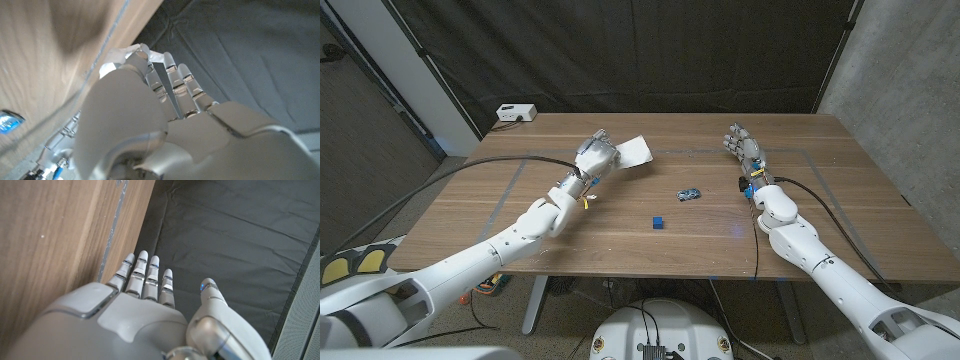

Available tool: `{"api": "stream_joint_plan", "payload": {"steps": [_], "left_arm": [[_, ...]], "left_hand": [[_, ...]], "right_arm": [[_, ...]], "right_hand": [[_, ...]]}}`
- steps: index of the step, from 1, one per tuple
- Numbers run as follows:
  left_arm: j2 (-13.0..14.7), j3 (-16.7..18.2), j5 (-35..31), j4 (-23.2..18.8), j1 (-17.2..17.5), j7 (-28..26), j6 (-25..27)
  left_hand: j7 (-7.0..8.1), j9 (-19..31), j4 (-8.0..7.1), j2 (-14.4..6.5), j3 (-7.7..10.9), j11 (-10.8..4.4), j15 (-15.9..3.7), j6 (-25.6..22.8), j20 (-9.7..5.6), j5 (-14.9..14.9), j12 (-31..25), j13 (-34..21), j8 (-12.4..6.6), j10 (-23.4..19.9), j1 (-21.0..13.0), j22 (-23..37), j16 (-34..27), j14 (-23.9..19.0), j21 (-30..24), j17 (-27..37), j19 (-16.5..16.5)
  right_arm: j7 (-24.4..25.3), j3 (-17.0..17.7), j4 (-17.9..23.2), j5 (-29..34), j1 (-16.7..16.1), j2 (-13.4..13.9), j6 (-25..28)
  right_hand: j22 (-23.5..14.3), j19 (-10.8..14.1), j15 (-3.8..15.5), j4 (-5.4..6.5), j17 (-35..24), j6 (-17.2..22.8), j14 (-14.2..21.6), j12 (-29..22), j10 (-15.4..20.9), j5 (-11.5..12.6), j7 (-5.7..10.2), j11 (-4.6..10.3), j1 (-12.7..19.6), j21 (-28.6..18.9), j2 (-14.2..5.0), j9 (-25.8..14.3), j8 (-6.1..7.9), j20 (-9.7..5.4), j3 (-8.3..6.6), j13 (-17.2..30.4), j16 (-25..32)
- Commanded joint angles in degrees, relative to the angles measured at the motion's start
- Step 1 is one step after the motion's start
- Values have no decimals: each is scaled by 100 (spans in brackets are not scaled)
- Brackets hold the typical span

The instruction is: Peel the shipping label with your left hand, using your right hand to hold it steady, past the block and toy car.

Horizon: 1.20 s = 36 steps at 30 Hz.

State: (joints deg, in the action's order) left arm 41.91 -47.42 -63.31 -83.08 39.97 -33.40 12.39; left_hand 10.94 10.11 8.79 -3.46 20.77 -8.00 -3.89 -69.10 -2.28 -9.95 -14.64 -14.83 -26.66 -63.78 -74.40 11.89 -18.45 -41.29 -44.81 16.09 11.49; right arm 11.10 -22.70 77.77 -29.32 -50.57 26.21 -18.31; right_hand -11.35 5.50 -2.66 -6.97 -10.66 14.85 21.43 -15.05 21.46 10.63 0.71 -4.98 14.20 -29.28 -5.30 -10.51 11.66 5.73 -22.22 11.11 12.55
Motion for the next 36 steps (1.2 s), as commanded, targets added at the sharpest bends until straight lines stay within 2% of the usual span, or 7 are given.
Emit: {"api": "stream_joint_plan", "payload": {"steps": [1, 5, 11, 16, 25, 29, 36], "left_arm": [[-658, 72, 795, 467, 56, -2668, 244], [-1049, 210, 1220, 672, 130, -3060, 151], [-1948, 1237, 1044, 957, 561, -3060, -395], [-2339, 1570, 1419, 1134, 622, -3060, -928], [-1891, 1305, 3017, 606, 543, -2051, -1418], [-1666, 1162, 3302, 450, 419, -1573, -1439], [-1382, 886, 3512, 347, 103, -905, -1626]], "left_hand": [[-27, 4, 3, 25, -50, -300, -1001, -68, -225, -43, -52, -20, 25, -384, -69, 34, -33, -92, -76, 34, 42], [-36, 4, 0, 19, -58, -297, -1001, -62, -201, -48, -51, -17, 44, -398, -82, 38, -36, -113, -93, 46, 24], [-81, 5, -1, 12, -68, -292, -1001, -44, -163, -56, -46, -20, 79, -396, -107, 45, -40, -152, -129, 68, 13], [-86, 6, -1, 12, -77, -287, -1001, -34, -145, -60, -31, -16, 104, -379, -125, 50, -28, -154, -154, 80, -7], [19, 11, -17, 21, -120, -286, -1000, -48, -133, -55, -36, -46, 154, -398, -137, 58, 23, -97, -220, 106, -48], [18, 15, -26, 16, -132, -291, -998, -35, -98, -51, -31, -63, 177, -376, -140, 60, 46, -69, -237, 115, -85], [33, 22, -41, -1, -154, -296, -997, -14, -66, -40, -35, -104, 218, -348, -147, 61, 87, -23, -275, 133, -137]], "right_arm": [[124, 8, 312, 84, -157, 117, 148], [206, 12, 450, 102, -214, 153, 261], [334, 3, 685, 182, -279, 233, 442], [507, -25, 934, 304, -299, 301, 687], [924, -122, 1436, 731, -330, 363, 997], [1176, -170, 1709, 1005, -353, 371, 1150], [1640, -248, 2238, 1498, -394, 345, 1549]], "right_hand": [[-23, 48, -4, -34, -17, 60, 72, -31, 60, -7, 3, -18, 66, -52, -9, -19, 45, -5, -30, 14, 40], [-26, 48, 3, -50, -20, 81, 91, -35, 77, -11, -11, -4, 94, -53, -15, -19, 49, -8, -40, 15, 43], [-49, 202, 90, -93, -76, 269, 376, -109, 318, -39, -99, -3, 184, -125, -22, -20, 90, -42, -39, 21, 150], [-77, 469, 204, -202, -139, 646, 731, -211, 648, -44, -149, 49, 407, -260, 11, -26, 186, -109, -57, 31, 281], [-230, 1196, 699, -334, -421, 1672, 1822, -441, 1665, -42, -208, 321, 1343, -760, -18, -33, 411, -131, -178, 58, 959], [-365, 1382, 933, -406, -590, 2016, 2121, -471, 2049, 5, -195, 311, 2138, -1034, 208, -26, 425, -190, -210, 76, 1320], [-491, 1496, 1159, -364, -876, 2352, 2286, -537, 2423, 78, 9, 585, 2840, -1292, 508, -35, 442, -271, -95, 159, 1751]]}}
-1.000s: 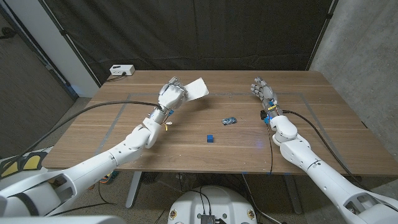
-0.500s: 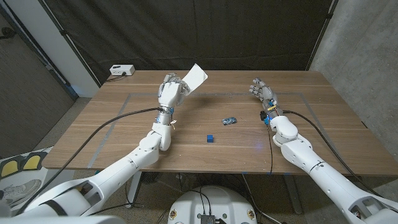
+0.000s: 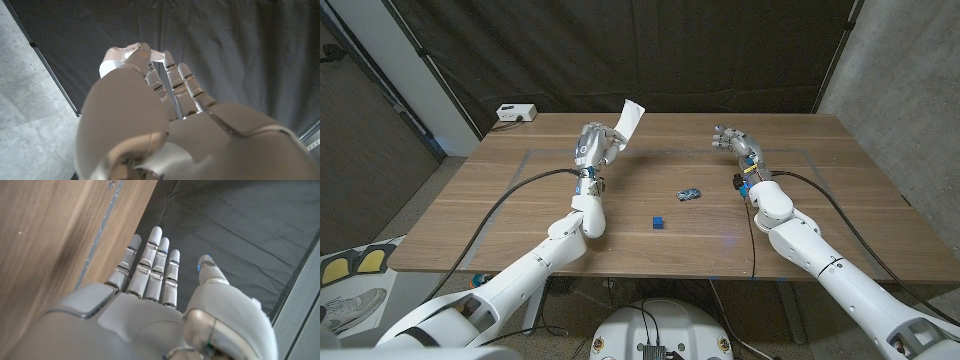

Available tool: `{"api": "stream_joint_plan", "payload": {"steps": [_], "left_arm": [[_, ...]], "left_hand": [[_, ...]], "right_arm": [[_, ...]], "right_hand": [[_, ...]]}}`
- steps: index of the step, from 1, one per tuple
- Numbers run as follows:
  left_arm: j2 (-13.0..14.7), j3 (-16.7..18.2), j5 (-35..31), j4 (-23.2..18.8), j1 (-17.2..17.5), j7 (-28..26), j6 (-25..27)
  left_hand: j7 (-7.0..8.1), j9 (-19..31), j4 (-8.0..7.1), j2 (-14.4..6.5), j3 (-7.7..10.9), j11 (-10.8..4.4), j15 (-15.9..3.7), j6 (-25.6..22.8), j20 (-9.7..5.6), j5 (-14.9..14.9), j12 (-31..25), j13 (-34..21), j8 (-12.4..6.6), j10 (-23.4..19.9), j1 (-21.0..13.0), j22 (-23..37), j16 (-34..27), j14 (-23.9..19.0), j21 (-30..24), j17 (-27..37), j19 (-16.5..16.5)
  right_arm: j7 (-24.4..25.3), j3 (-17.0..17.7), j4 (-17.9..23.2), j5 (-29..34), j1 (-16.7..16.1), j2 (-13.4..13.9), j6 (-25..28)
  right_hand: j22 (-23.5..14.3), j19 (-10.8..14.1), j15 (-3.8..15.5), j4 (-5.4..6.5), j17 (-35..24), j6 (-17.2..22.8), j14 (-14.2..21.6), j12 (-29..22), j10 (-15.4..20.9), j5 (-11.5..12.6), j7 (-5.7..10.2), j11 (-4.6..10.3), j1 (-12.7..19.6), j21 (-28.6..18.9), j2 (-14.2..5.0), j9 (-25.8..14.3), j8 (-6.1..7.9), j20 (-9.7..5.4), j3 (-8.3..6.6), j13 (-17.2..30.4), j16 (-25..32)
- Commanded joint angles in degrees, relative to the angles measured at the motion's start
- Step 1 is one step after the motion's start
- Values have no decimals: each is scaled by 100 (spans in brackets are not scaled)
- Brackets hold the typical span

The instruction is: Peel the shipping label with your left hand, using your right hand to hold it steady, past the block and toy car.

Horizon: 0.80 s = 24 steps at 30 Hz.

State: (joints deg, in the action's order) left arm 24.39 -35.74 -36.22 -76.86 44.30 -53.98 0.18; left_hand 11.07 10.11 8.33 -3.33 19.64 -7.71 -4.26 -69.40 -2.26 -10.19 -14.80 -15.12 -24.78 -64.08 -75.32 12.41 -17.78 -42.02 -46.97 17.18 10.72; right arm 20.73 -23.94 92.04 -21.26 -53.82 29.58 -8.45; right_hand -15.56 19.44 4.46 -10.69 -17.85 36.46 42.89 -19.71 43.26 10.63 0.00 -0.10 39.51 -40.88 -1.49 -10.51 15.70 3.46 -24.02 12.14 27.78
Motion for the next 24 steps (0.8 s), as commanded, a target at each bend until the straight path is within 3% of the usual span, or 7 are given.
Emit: {"api": "stream_joint_plan", "payload": {"steps": [1, 6, 10, 18, 24], "left_arm": [[379, -293, 815, -278, -336, 1153, -404], [555, -406, 951, -363, -554, 1694, -615], [591, -465, 941, -357, -667, 1816, -742], [615, -526, 876, -344, -781, 1870, -979], [613, -532, 822, -376, -781, 1866, -1014]], "left_hand": [[25, 23, 3, -17, -46, -327, -960, 17, -72, -14, -22, -82, 36, -317, -56, 8, 25, 55, -66, 28, -64], [27, 27, -4, -32, -64, -331, -959, 22, -54, -1, -23, -116, 61, -294, -66, 6, 49, 85, -95, 47, -105], [34, 28, -6, -37, -72, -330, -959, 19, -41, 5, -20, -131, 71, -275, -73, 5, 58, 92, -110, 56, -119], [4, 28, -10, -52, -96, -341, -953, -117, -59, 20, -19, -171, 46, -271, -93, -2, 80, 139, -152, 85, -156], [20, 26, -6, -33, -119, -354, -953, -148, -80, 25, -18, -186, 49, -276, -100, -7, 80, 149, -172, 100, -165]], "right_arm": [[682, -120, 817, 698, -72, 2, 578], [1333, -245, 1322, 1407, -73, -27, 1343], [1683, -316, 1559, 1807, -59, -98, 1808], [2109, -466, 1891, 2415, -4, -238, 2637], [2251, -473, 2030, 2536, -30, -390, 2919]], "right_hand": [[-91, 115, 491, 16, -220, 234, 207, -71, 280, 92, 101, 127, 397, -172, 167, -37, 38, -80, 116, 68, 330], [-301, 156, 709, 122, -894, 794, 416, -201, 896, 209, 172, 280, 909, -527, 367, -45, 85, -204, 460, 197, 1183], [-443, 188, 743, 202, -1285, 1141, 526, -324, 1348, 263, 166, 346, 1017, -771, 442, -45, 100, -258, 726, 296, 1709], [-634, 200, 748, 287, -1793, 1506, 584, -578, 1896, 327, 151, 418, 1085, -1099, 473, -66, 51, -307, 1078, 543, 2399], [-771, 343, 753, 274, -2088, 1776, 729, -943, 2330, 387, 125, 468, 1289, -1393, 383, -107, 19, -347, 1215, 866, 2866]]}}
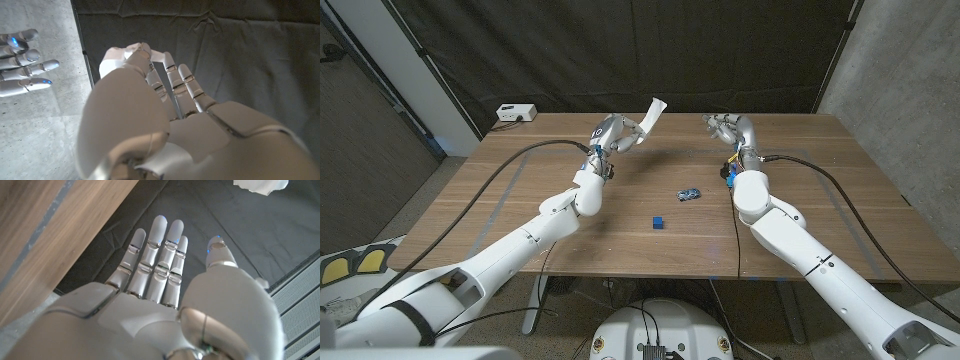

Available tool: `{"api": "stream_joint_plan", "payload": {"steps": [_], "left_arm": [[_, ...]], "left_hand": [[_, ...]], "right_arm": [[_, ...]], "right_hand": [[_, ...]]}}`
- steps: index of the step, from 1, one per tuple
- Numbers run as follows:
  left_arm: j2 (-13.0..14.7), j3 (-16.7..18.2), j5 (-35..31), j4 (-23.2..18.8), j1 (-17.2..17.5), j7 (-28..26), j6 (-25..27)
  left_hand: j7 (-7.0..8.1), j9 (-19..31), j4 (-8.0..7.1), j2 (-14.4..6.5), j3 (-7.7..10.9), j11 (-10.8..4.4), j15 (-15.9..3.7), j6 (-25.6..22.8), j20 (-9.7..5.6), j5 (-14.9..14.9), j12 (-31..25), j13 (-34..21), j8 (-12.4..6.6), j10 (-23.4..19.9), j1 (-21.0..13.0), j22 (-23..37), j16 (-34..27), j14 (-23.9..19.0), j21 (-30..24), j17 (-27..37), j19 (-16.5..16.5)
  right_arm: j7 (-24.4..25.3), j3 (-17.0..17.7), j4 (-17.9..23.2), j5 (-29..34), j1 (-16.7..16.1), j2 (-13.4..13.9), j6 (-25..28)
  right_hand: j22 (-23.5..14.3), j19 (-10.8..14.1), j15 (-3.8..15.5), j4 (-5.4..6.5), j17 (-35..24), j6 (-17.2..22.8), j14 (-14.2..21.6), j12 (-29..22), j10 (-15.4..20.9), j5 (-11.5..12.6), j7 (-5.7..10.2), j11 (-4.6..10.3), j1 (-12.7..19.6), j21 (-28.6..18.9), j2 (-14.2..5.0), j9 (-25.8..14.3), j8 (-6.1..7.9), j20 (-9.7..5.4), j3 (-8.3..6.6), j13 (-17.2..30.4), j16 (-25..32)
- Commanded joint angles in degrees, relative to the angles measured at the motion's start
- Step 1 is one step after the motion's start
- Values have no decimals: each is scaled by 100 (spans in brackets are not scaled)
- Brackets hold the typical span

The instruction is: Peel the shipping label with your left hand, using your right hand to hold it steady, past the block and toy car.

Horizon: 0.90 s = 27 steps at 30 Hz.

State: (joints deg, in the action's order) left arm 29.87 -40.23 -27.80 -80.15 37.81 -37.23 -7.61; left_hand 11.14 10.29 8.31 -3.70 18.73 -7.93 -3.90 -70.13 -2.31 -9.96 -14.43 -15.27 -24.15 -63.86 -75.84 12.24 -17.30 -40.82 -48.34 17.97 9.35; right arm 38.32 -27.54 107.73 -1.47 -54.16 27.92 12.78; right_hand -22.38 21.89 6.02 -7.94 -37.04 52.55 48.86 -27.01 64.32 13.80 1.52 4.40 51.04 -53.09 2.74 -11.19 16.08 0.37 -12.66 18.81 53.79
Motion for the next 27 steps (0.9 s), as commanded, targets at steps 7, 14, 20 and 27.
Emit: {"api": "stream_joint_plan", "payload": {"steps": [7, 14, 20, 27], "left_arm": [[45, -103, -26, -28, -149, 260, -265], [11, -136, -23, 26, -202, 334, -334], [-49, -191, -8, 144, -295, 421, -423], [-165, -277, 30, 373, -447, 521, -531]], "left_hand": [[30, 5, -7, 2, -50, -326, -992, -82, -69, -1, -48, -186, 7, -295, -62, 5, 31, 32, -61, 43, -50], [29, 4, -7, 4, -65, -328, -991, -97, -84, -1, -44, -192, 14, -298, -70, 1, 34, 40, -80, 55, -54], [26, 4, -13, 4, -87, -325, -991, -110, -85, -2, -45, -211, 30, -305, -75, -3, 42, 54, -107, 71, -69], [31, 4, -21, -11, -107, -334, -989, -115, -86, -7, -30, -225, 56, -290, -86, -9, 52, 70, -142, 92, -92]], "right_arm": [[440, -121, 581, 572, 10, -272, 979], [371, -184, 631, 673, 36, -227, 974], [368, -259, 690, 821, 75, -227, 1138], [384, -324, 710, 936, 109, -275, 1248]], "right_hand": [[-186, 172, 610, 76, -364, 433, 360, -674, 480, 65, -108, -12, 127, -430, -94, -71, -59, -19, 268, 609, 607], [-170, 212, 620, 78, -455, 638, 455, -950, 549, 58, -122, 8, 170, -544, -121, -87, -71, -28, 354, 883, 771], [-156, 195, 619, 74, -485, 657, 449, -1019, 502, 56, -127, 19, 191, -570, -124, -91, -97, -16, 382, 981, 812], [-147, 161, 617, 77, -486, 699, 432, -1102, 514, 54, -135, 35, 193, -592, -117, -94, -111, -3, 417, 1068, 831]]}}
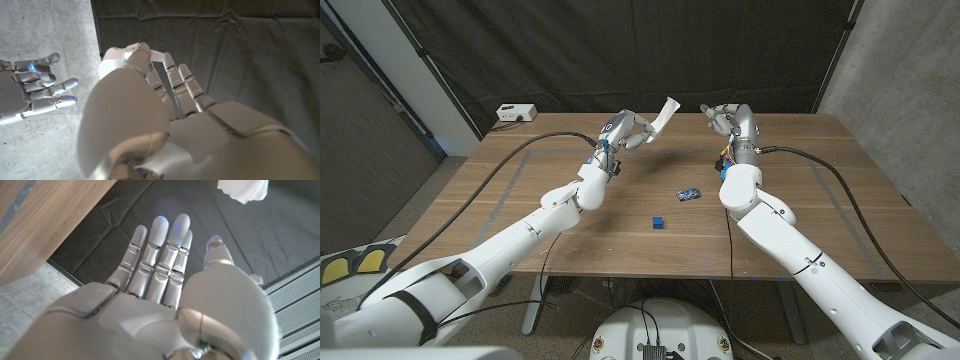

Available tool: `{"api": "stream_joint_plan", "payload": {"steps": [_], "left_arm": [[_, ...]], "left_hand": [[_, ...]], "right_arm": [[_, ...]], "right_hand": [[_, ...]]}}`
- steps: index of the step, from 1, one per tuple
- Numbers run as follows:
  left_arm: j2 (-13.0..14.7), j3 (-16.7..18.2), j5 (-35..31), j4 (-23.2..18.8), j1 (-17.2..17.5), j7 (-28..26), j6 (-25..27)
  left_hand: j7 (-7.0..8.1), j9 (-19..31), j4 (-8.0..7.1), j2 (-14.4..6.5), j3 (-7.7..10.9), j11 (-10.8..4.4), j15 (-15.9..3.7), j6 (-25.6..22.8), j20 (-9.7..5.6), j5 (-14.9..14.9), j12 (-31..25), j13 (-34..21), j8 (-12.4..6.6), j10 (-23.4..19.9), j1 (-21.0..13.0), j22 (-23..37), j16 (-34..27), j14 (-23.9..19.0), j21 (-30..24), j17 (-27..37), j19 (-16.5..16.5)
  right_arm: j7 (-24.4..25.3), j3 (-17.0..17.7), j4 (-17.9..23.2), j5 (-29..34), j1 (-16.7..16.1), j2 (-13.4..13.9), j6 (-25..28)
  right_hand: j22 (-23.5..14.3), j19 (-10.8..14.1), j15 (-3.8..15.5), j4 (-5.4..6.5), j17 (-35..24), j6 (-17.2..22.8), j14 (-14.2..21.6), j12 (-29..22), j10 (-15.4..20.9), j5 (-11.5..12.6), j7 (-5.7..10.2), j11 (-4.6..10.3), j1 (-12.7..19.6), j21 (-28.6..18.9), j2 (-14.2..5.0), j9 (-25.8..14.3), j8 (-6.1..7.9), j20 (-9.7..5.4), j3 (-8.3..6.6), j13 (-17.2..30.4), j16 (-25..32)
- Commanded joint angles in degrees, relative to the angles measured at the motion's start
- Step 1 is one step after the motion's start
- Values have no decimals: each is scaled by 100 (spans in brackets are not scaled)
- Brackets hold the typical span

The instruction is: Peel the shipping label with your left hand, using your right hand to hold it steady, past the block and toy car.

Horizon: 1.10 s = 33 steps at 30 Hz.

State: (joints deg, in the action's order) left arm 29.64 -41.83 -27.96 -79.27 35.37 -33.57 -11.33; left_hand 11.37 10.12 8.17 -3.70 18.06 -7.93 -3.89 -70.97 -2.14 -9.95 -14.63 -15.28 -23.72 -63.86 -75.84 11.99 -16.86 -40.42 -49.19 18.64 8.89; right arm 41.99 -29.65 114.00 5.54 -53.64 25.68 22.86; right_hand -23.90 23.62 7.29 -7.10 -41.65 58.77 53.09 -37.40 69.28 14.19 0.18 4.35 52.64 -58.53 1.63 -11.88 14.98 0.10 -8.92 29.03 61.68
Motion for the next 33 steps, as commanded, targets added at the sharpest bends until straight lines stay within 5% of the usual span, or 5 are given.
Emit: {"api": "stream_joint_plan", "payload": {"steps": [1, 16, 33], "left_arm": [[-152, -131, 50, 309, -223, 177, -173], [-266, -272, 11, 546, -427, 196, -402], [-220, -281, -22, 469, -374, 210, -453]], "left_hand": [[9, 21, -7, -10, -43, -335, -989, -29, -101, -9, -11, -226, 16, -291, -87, 16, 9, 31, -60, 26, -48], [15, 42, -15, -22, -78, -332, -987, -41, -99, -12, 9, -244, 34, -290, -101, 6, 27, 60, -118, 56, -76], [5, 40, -26, -34, -121, -341, -987, -52, -115, -14, 28, -265, 60, -302, -108, -8, 44, 69, -195, 90, -91]], "right_arm": [[35, -130, 85, 272, 69, -65, 292], [-3, -427, 131, 715, 309, -177, 1157], [-33, -603, 32, 878, 463, -256, 1263]], "right_hand": [[6, -15, 491, -9, -23, 94, 10, -75, 15, 16, -3, 33, 38, -52, -5, -27, 1, 26, 47, 60, 45], [68, -17, 481, -6, -102, 266, 96, -340, 63, 21, -30, 18, 38, -140, 66, -36, -28, 43, 174, 342, 210], [71, 22, 489, 48, -88, 426, 190, -581, 125, 39, -31, 25, -32, -274, 61, -39, -57, 45, 286, 609, 330]]}}
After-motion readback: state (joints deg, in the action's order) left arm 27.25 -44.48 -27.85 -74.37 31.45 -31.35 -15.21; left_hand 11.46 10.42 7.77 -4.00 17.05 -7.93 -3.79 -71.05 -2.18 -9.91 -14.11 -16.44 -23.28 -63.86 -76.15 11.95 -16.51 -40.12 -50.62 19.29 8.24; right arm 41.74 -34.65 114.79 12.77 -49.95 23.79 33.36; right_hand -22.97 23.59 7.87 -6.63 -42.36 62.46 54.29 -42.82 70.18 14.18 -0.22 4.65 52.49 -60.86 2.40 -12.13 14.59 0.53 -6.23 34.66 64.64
